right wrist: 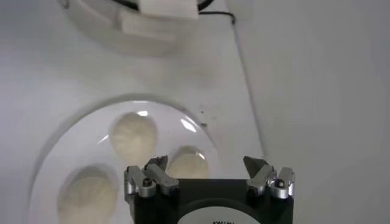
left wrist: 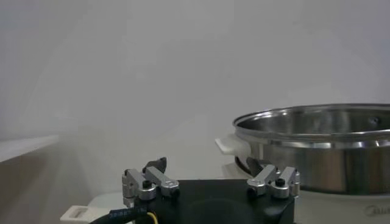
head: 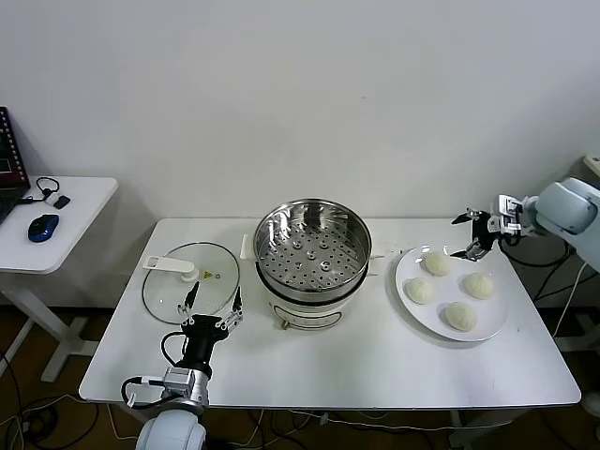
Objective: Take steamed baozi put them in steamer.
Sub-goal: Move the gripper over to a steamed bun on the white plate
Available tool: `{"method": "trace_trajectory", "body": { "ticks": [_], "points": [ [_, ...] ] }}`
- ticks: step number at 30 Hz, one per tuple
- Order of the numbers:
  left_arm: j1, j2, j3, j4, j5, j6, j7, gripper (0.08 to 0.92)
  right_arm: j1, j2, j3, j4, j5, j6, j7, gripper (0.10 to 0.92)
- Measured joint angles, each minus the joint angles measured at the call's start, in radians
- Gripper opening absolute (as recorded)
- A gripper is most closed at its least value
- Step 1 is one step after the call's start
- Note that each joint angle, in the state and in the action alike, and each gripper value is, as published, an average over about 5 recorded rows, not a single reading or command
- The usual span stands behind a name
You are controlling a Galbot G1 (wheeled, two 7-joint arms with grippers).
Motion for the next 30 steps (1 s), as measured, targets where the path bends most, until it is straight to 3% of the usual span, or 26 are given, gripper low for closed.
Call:
{"method": "trace_trajectory", "body": {
  "ticks": [12, 30],
  "points": [
    [-0.002, 0.004, -0.011, 0.011, -0.021, -0.01, -0.001, 0.823, 0.101, 0.185, -0.198, -0.227, -0.015, 0.138, -0.105, 0.823],
    [-0.014, 0.011, -0.024, 0.039, -0.034, -0.016, -0.002, 0.823, -0.01, 0.374, -0.128, -0.528, -0.114, 0.256, -0.169, 0.823]
  ]
}}
